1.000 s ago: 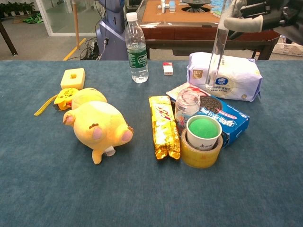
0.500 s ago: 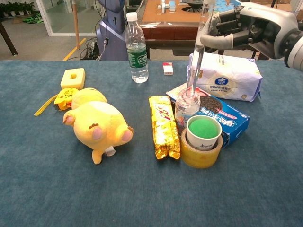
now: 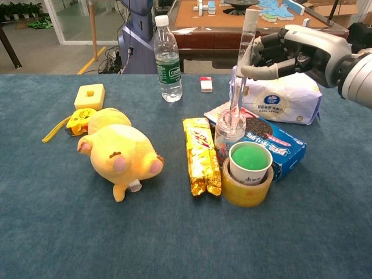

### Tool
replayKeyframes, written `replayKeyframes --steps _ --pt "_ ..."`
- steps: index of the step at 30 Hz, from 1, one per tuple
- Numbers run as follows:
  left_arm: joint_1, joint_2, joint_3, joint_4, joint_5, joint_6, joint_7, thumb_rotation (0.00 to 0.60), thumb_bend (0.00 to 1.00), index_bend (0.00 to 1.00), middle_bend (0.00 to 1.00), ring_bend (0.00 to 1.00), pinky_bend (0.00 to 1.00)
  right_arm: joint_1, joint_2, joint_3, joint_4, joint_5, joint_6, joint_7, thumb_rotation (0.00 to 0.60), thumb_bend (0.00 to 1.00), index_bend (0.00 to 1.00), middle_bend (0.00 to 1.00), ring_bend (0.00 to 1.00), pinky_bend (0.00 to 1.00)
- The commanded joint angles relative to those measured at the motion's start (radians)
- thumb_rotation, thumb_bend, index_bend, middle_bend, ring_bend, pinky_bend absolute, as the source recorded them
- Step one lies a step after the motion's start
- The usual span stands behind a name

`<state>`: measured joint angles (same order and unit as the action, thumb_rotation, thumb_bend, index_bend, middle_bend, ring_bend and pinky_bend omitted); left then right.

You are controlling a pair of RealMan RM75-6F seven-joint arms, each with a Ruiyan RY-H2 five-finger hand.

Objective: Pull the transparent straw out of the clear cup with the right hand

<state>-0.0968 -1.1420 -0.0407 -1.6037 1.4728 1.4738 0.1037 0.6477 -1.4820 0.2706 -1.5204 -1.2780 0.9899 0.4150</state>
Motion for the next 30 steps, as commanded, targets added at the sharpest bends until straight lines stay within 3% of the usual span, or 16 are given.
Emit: replayKeyframes --steps 1,8,14,16,21,30 --pt "0.000 -0.001 0.000 0.002 -0.001 -0.001 -0.001 0.600 0.24 0.25 0.21 0.16 0.05 0.005 -0.017 -0.013 0.030 -0.013 -0.004 -0.007 0.600 0.62 0.72 0.45 0.39 0.30" --pt "-0.001 -0.006 0.001 0.009 -0.004 -0.006 -0.002 0.600 0.24 0.25 0.21 0.16 0.05 0.020 -0.047 -0.039 0.090 -0.038 -0.028 -0.007 0.600 0.58 0.72 0.42 0.34 0.30" --pt "-0.002 -0.007 0.000 0.011 -0.006 -0.009 -0.003 0.600 0.24 0.25 0.21 0.16 0.05 0.028 -0.058 -0.051 0.115 -0.034 -0.059 -0.003 0.600 0.51 0.63 0.36 0.28 0.29" --pt "-0.002 -0.007 -0.001 0.010 -0.005 -0.009 -0.003 0.600 0.24 0.25 0.21 0.16 0.05 0.033 -0.050 -0.060 0.113 -0.035 -0.079 -0.010 0.600 0.43 0.58 0.33 0.25 0.28" --pt "-0.004 -0.007 -0.002 0.007 -0.004 -0.008 -0.001 0.600 0.24 0.25 0.21 0.16 0.05 0.037 -0.022 -0.065 0.089 -0.028 -0.097 -0.036 0.600 0.13 0.40 0.24 0.16 0.22" --pt "-0.009 -0.009 -0.007 0.005 0.000 -0.008 -0.002 0.600 0.24 0.25 0.21 0.16 0.05 -0.014 0.035 -0.053 0.010 -0.025 -0.013 -0.050 0.600 0.11 0.29 0.18 0.14 0.22"
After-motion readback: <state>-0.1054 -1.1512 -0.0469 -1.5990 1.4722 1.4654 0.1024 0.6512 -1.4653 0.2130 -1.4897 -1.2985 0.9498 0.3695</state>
